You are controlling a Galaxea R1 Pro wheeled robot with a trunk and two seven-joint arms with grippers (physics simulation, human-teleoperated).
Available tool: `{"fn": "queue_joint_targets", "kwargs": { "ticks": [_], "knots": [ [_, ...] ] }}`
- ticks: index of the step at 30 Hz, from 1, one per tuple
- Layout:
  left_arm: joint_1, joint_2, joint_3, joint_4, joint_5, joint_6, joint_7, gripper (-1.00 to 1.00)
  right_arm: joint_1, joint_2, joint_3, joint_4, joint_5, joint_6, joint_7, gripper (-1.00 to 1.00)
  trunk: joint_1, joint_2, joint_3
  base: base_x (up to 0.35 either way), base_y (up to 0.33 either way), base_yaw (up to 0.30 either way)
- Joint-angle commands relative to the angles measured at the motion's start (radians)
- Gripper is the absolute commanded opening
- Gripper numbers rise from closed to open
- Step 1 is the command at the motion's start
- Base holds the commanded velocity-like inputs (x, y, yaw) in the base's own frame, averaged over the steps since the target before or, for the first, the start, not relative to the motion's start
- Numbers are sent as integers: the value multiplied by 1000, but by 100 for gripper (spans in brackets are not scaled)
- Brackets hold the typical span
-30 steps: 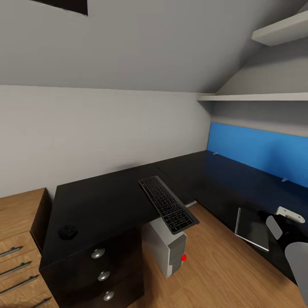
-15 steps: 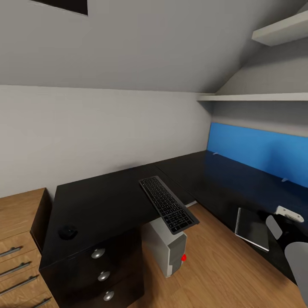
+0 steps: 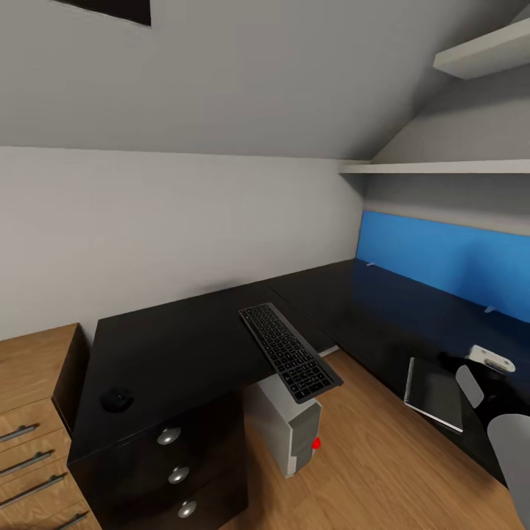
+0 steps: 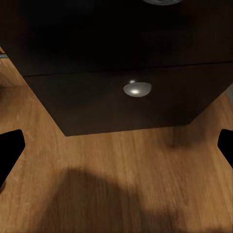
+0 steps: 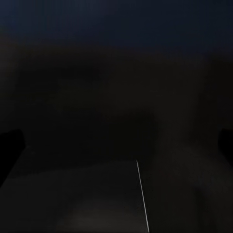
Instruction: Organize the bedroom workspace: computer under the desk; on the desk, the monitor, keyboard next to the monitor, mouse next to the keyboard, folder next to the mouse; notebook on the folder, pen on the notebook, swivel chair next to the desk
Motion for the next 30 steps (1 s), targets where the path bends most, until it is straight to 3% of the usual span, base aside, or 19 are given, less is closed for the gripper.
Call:
{"fn": "queue_joint_targets", "kwargs": {
  "ticks": [1, 9, 30],
  "knots": [
    [-1, 1, -3, -2, 7, -7, 3, 100, 0, 1, 0, -3, -10, 4, 1, 100, 0, 0, -1, 0, 0, 0],
    [-1, 1, -11, -2, -42, -9, 4, 100, 0, 4, 0, -6, -10, 4, 21, 100, 0, 0, -1, 0, 0, 0],
    [-1, 1, -15, -3, -42, -40, 5, 100, 0, 4, 0, -1, -8, 3, 23, 100, 0, 0, -1, 78, 0, 0]
  ]
}}
